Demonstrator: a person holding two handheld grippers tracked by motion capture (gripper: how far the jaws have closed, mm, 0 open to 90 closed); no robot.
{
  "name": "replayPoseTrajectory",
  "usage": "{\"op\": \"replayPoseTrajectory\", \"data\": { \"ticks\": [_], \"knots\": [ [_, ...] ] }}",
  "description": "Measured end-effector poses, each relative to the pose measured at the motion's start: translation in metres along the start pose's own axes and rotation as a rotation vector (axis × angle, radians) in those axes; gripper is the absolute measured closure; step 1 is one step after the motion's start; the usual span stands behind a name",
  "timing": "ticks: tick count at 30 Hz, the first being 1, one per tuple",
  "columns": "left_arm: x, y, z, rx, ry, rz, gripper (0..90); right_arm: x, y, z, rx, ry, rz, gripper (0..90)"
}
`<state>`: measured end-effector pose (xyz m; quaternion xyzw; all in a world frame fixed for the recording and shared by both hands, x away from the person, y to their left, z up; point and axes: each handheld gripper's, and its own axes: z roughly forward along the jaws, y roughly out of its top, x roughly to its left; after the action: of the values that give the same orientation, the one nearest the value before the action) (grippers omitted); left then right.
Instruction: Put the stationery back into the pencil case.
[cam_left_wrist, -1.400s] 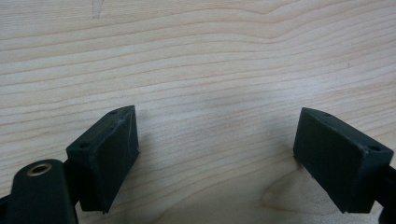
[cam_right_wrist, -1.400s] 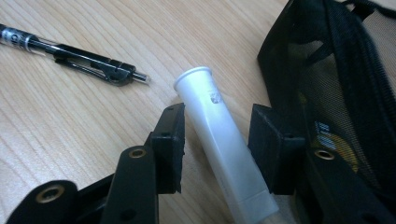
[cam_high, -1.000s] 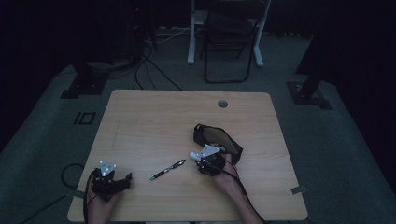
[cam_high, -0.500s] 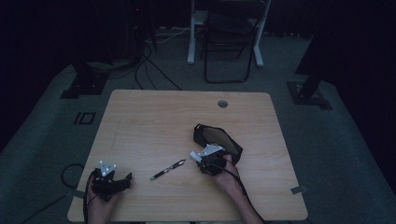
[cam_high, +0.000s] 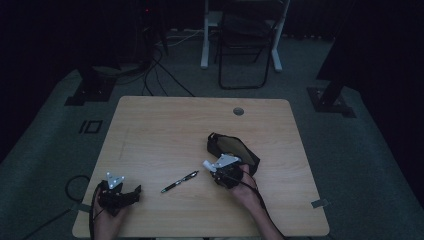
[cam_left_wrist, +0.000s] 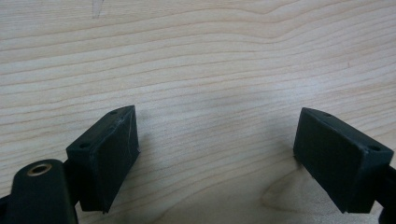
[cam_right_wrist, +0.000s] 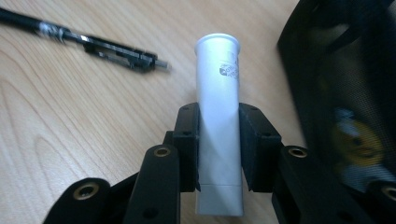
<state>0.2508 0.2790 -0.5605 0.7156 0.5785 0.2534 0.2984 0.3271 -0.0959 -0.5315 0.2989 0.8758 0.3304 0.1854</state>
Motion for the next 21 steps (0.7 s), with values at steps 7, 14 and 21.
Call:
{"op": "replayPoseTrajectory", "data": {
  "ticks": [7, 14, 21],
  "knots": [
    [0.000, 0.000, 0.000, -0.001, 0.000, -0.001, 14.4, -0.010, 0.012, -0.025, -0.065, -0.024, -0.007, 70.7],
    [0.000, 0.000, 0.000, -0.002, 0.000, -0.002, 14.4, -0.025, 0.019, -0.039, -0.094, -0.054, 0.009, 70.6],
    [0.000, 0.000, 0.000, 0.000, 0.000, 0.000, 14.4, -0.051, 0.022, -0.053, -0.111, -0.100, 0.049, 70.7]
  ]
}}
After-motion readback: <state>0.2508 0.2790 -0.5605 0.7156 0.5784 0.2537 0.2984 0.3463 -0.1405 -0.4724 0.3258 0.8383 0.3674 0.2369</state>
